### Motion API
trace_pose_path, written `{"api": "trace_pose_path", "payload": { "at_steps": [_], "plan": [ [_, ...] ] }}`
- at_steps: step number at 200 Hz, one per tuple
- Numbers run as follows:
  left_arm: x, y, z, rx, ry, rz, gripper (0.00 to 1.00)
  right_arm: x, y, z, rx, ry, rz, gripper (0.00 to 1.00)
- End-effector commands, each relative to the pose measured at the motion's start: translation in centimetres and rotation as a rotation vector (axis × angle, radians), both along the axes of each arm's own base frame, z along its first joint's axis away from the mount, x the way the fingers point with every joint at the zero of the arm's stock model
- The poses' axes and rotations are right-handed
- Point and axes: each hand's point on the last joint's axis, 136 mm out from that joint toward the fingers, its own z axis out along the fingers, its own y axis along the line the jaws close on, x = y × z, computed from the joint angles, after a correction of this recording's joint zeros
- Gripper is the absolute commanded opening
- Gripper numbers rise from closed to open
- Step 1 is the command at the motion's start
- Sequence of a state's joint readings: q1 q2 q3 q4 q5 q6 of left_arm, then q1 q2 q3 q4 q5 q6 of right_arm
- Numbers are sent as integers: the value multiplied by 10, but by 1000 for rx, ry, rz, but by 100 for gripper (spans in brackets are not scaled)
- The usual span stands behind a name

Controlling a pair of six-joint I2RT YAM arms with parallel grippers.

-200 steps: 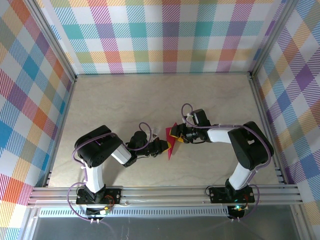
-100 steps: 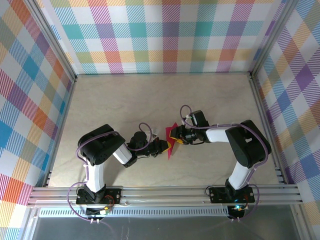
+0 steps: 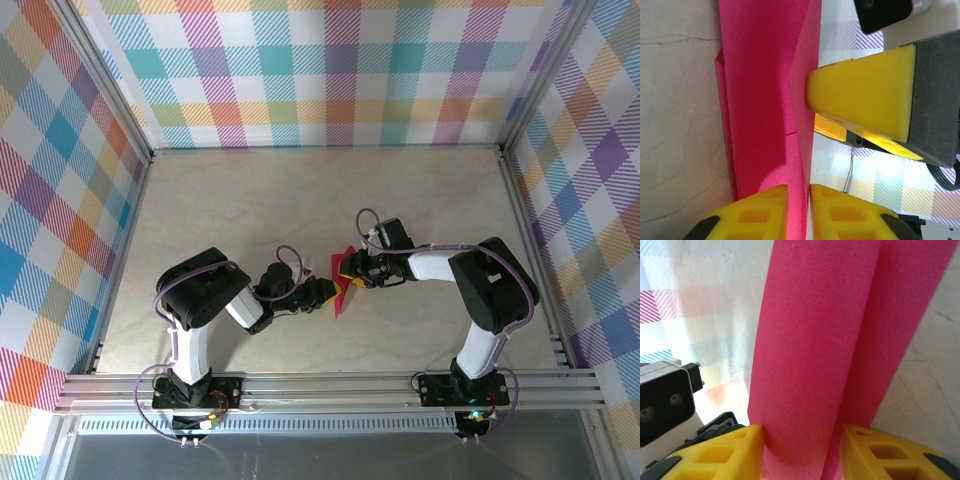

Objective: Fold a paper plane with a square sheet of paper (fold left side to right side)

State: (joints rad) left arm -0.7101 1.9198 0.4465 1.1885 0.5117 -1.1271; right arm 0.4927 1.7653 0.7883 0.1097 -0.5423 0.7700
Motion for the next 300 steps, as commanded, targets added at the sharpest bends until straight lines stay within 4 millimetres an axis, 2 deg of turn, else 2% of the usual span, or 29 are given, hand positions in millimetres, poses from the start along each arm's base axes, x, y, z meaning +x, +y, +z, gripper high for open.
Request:
{"api": "trace_pose_path", "payload": {
  "at_steps": [1, 55, 142, 166, 231, 300],
  "plan": [
    [3, 6, 14, 3, -56, 8, 23, -6, -13, -29, -112, 28, -7, 44],
    [9, 27, 13, 77, -56, 53, 35, -5, -11, -27, -106, 19, -8, 44],
    [21, 11, 8, 67, -39, 17, 35, -4, -12, -27, -113, 20, -11, 44],
    [24, 8, 5, 68, -36, 15, 32, -5, -11, -27, -115, 19, -9, 44],
    [30, 9, -5, 141, -46, 13, 14, -6, -11, -28, -121, 21, -5, 44],
    [31, 12, -9, 192, -56, 11, 8, -9, -14, -33, -158, 28, 8, 44]
  ]
}}
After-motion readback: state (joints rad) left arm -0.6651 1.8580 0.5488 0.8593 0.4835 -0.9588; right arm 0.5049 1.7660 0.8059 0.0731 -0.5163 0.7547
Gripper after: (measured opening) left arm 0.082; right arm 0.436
